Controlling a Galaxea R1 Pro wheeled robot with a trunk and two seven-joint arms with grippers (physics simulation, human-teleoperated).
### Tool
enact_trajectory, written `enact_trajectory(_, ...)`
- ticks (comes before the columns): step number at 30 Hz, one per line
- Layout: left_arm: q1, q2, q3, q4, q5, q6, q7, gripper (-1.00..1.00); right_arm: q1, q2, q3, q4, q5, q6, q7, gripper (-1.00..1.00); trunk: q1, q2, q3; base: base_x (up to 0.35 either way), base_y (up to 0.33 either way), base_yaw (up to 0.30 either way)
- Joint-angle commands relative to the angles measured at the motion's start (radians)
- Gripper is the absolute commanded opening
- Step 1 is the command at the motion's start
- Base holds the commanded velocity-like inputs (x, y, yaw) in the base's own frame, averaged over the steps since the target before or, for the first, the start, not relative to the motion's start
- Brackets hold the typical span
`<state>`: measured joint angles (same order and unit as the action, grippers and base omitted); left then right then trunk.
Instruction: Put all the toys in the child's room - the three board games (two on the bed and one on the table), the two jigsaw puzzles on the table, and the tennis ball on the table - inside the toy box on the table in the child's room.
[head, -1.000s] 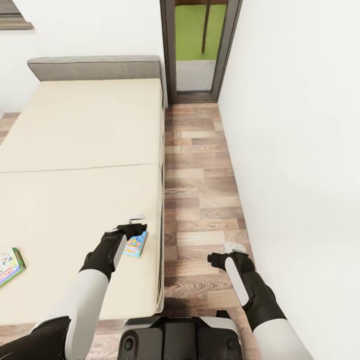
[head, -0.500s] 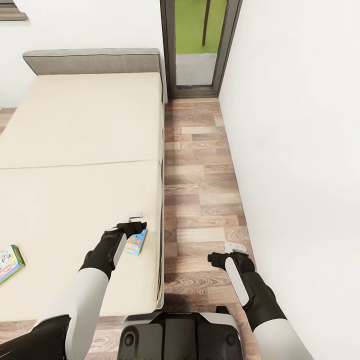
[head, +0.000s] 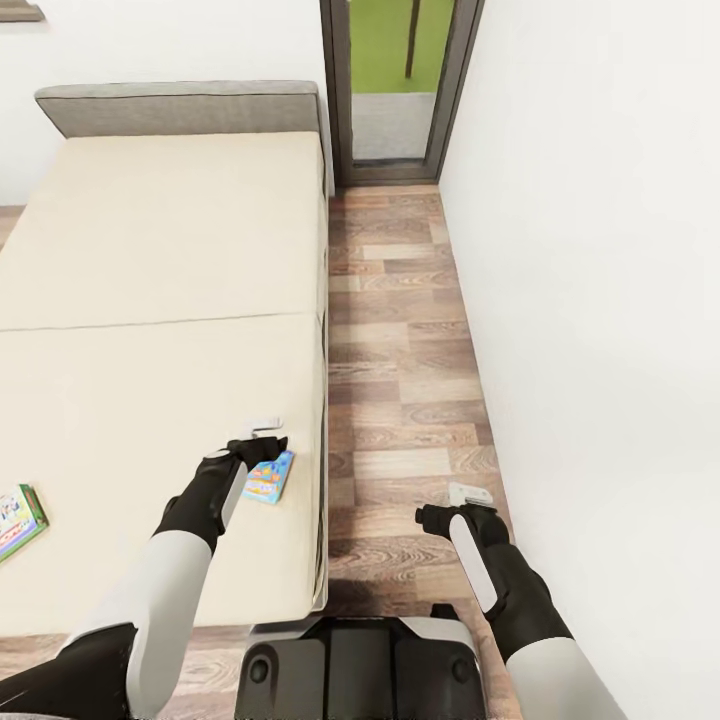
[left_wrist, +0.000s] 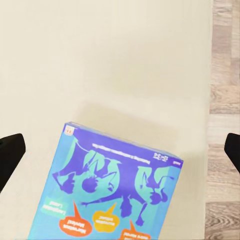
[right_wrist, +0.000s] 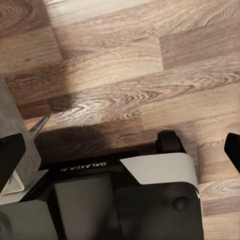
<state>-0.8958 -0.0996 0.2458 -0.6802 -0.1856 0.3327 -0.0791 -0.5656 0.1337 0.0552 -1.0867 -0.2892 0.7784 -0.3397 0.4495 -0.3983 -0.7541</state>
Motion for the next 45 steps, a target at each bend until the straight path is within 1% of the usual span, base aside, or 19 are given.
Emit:
enact_trajectory(1,-0.001,0.001,0.008,-0.002,-0.010,0.005,-0.008,1.00,0.000,0.000,0.002,-0.001,-0.010,0.002,-0.010,1.00,0.000,-0.002,-0.003,0.000,0.000,0.000)
enact_trajectory(2,-0.002,0.005,0.008,-0.002,-0.010,0.004,-0.008,1.00,0.000,0.000,0.002,-0.001,-0.009,0.002,-0.010,1.00,0.000,-0.002,-0.005,0.000,0.000,0.000)
enact_trajectory(6,-0.003,0.010,0.009,-0.002,-0.009,0.003,-0.008,1.00,0.000,0.000,0.002,-0.002,-0.008,0.002,-0.009,1.00,0.000,-0.002,-0.011,0.000,0.000,0.000)
enact_trajectory(21,-0.004,0.005,0.009,-0.001,-0.008,0.000,-0.008,1.00,0.000,0.000,0.002,-0.002,-0.014,-0.018,-0.009,1.00,0.000,-0.002,-0.036,0.000,0.000,0.000)
enact_trajectory(35,-0.005,0.005,0.009,-0.005,-0.007,-0.041,-0.008,1.00,0.000,0.001,0.003,-0.001,-0.013,-0.019,-0.009,1.00,0.000,-0.002,-0.059,0.000,0.000,0.000)
enact_trajectory(36,-0.008,0.005,0.009,-0.006,-0.007,-0.042,-0.008,1.00,0.000,0.001,0.004,0.000,-0.013,-0.019,-0.009,1.00,0.000,-0.002,-0.060,0.000,0.000,0.000)
enact_trajectory(42,-0.072,0.000,0.008,-0.011,-0.006,-0.035,-0.008,1.00,0.000,0.001,0.004,0.002,-0.011,-0.019,-0.009,1.00,0.000,-0.002,-0.070,0.000,0.000,0.000)
enact_trajectory(45,-0.081,0.000,0.008,-0.011,-0.006,-0.033,-0.008,1.00,0.000,0.001,0.005,0.002,-0.008,-0.019,-0.009,1.00,0.000,-0.002,-0.075,0.000,0.000,0.000)
